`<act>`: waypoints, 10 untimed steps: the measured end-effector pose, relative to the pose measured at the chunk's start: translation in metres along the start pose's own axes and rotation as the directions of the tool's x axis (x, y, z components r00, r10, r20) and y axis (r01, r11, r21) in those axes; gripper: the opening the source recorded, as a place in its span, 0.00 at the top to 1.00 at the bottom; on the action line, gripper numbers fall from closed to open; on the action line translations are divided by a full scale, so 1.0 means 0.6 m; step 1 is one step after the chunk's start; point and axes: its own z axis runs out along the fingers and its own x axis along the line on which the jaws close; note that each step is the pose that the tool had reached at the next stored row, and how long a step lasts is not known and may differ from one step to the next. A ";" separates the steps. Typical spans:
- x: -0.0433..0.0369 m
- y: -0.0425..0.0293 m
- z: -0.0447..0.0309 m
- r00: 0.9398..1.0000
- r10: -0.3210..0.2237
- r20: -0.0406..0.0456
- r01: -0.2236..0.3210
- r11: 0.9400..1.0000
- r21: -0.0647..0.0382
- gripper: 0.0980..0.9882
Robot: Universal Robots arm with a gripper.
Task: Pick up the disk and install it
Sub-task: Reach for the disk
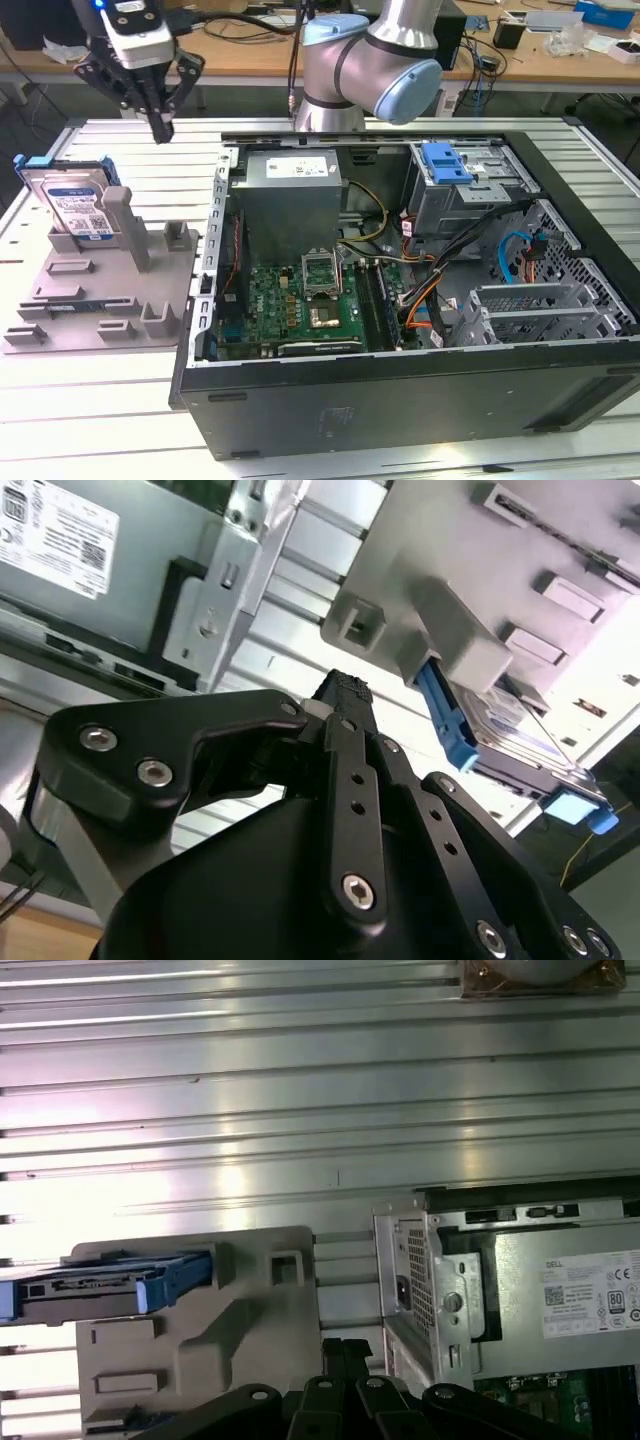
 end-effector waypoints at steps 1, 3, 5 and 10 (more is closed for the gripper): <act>0.007 0.001 0.001 1.000 0.000 0.000 0.000 1.000 0.000 0.99; 0.023 0.003 0.002 1.000 0.000 0.000 0.000 1.000 0.000 0.99; 0.046 0.005 0.004 1.000 0.000 -0.001 0.000 1.000 0.000 0.99; 0.089 0.007 0.008 1.000 0.000 -0.002 0.000 1.000 0.000 0.99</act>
